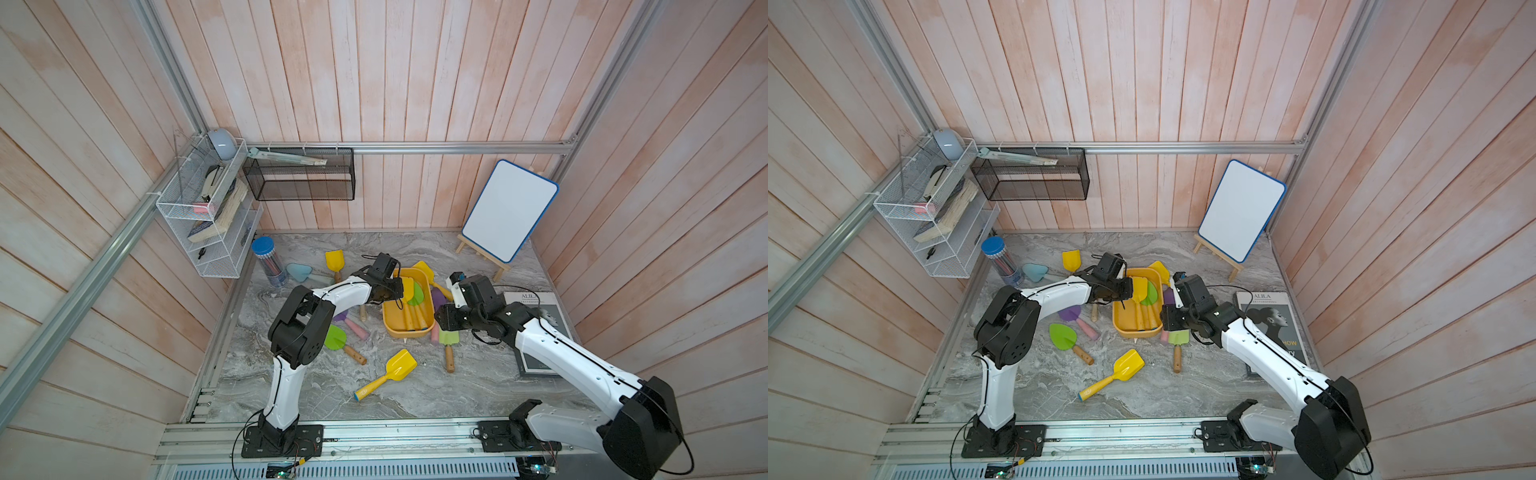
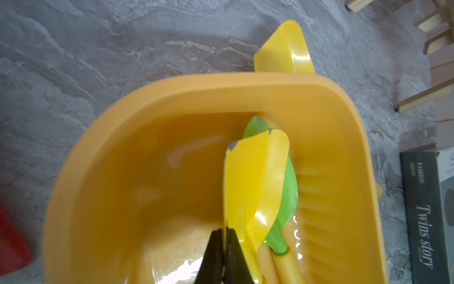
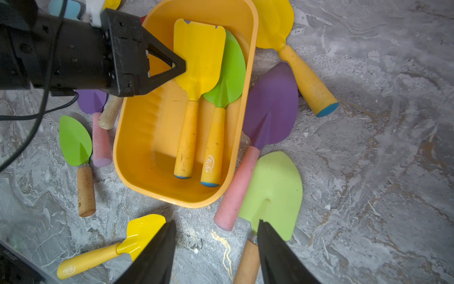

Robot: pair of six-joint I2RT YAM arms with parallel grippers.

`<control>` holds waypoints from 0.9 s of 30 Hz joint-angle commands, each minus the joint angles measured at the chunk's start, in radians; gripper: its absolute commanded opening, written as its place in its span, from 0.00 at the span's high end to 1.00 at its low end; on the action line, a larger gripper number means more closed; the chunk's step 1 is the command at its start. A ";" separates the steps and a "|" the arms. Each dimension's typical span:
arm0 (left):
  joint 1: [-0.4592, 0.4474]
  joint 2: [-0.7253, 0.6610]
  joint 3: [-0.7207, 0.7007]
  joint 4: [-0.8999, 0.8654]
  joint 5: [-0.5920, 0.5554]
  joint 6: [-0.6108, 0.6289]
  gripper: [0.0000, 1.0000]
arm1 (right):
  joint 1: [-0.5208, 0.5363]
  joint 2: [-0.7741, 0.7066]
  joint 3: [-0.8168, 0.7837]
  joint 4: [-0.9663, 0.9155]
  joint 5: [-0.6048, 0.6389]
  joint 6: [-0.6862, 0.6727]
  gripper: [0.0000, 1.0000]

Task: Put the shovel into the storage box
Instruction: Place the shovel in the storage box.

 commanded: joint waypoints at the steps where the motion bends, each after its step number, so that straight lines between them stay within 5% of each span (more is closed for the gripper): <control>1: -0.001 0.040 0.022 -0.039 0.010 -0.001 0.88 | -0.005 0.003 -0.009 0.006 -0.012 0.008 0.42; 17: -0.002 0.049 0.088 -0.125 -0.015 0.022 0.57 | -0.005 0.011 -0.003 0.008 -0.018 0.004 0.42; 27: -0.006 0.064 0.169 -0.188 -0.035 0.039 0.48 | -0.005 0.017 0.003 0.004 -0.018 -0.001 0.42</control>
